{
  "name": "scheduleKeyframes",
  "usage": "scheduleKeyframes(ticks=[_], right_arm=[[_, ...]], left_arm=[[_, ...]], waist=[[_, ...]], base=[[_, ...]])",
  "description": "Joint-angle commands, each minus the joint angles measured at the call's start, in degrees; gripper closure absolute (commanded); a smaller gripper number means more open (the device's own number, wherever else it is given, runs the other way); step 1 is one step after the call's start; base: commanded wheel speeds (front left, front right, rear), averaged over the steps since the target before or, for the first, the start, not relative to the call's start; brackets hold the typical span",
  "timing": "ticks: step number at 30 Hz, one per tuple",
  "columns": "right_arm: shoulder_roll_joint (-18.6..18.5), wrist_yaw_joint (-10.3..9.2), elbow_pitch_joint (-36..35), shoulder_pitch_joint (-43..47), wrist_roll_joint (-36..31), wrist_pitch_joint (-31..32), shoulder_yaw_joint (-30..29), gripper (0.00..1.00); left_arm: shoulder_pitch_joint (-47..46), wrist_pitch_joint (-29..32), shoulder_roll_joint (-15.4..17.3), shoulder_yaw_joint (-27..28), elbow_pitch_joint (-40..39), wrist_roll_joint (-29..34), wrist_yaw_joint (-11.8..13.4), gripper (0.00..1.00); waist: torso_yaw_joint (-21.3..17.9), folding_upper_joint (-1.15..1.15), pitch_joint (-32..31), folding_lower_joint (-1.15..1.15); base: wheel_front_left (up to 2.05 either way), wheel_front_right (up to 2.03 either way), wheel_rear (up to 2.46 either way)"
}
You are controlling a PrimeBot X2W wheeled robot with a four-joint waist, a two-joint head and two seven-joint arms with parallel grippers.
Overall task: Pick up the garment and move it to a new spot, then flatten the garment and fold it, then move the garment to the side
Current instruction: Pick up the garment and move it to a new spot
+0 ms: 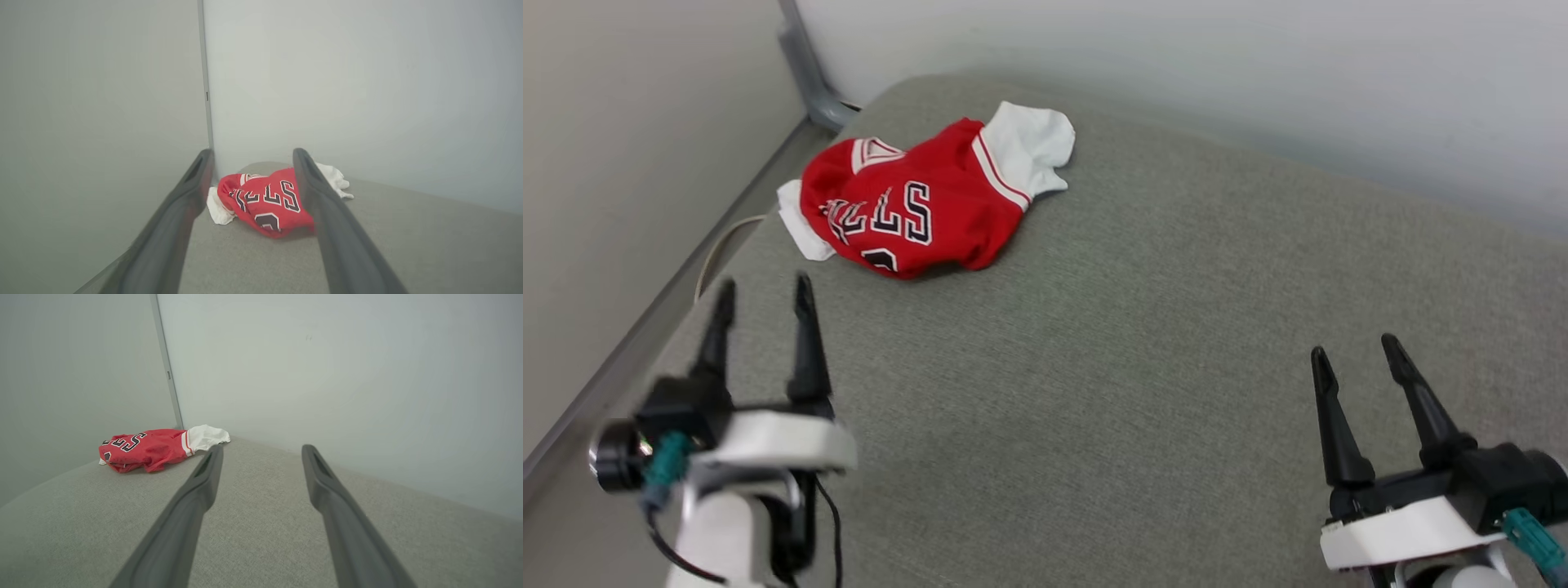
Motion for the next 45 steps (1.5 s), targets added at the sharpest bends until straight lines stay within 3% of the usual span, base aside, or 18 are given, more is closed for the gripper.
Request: scheduleKeyframes(ticks=[1,11,16,20,28,34,41,45], right_arm=[[0.12,-0.04,-0.92,-1.53,-1.03,-0.14,0.01,0.00],[0.10,-0.04,-6.18,-7.24,-4.69,-0.14,-0.42,0.00],[0.09,-0.04,-8.09,-8.85,-5.37,-0.14,-0.69,0.00],[0.10,-0.04,-10.15,-10.34,-5.99,-0.14,-1.13,0.00],[0.10,-0.04,-13.24,-12.74,-6.89,-0.14,-0.95,0.00],[0.09,-0.05,-14.15,-14.34,-6.99,-0.14,-0.29,0.00],[0.09,-0.04,-14.81,-15.54,-7.08,-0.14,0.20,0.00],[0.09,-0.04,-14.99,-15.77,-6.46,-0.14,0.33,0.00]], left_arm=[[-3.71,-0.16,0.33,1.47,0.45,-0.93,-1.06,0.00],[-24.35,-0.16,5.86,9.97,5.50,-4.31,-6.05,0.00],[-31.18,-0.15,8.92,9.68,9.64,-7.29,-7.41,0.00],[-37.73,1.97,13.83,6.66,15.13,-10.58,-7.75,0.00],[-47.59,22.64,23.03,-6.90,23.56,-23.79,-7.81,0.00],[-51.65,40.85,27.16,-14.84,29.01,-30.86,-7.82,0.00],[-53.52,55.23,29.69,-22.71,32.47,-34.73,-7.83,0.00],[-52.99,58.99,30.21,-26.33,35.47,-35.37,-7.75,0.00]], waist=[[-2.40,0.00,3.04,0.00],[-9.66,0.00,13.80,0.00],[-11.71,0.00,17.25,0.00],[-13.09,0.00,20.27,0.00],[-14.78,0.00,25.21,0.00],[-16.37,0.00,27.85,0.00],[-18.07,0.00,30.62,0.00],[-19.13,0.00,31.50,0.00]], base=[[0.00,0.00,0.00],[0.00,0.00,0.00],[0.00,0.00,0.00],[0.00,0.00,0.00],[0.00,0.00,0.00],[0.00,0.00,0.00],[0.00,0.00,0.00],[0.00,0.00,0.00]])
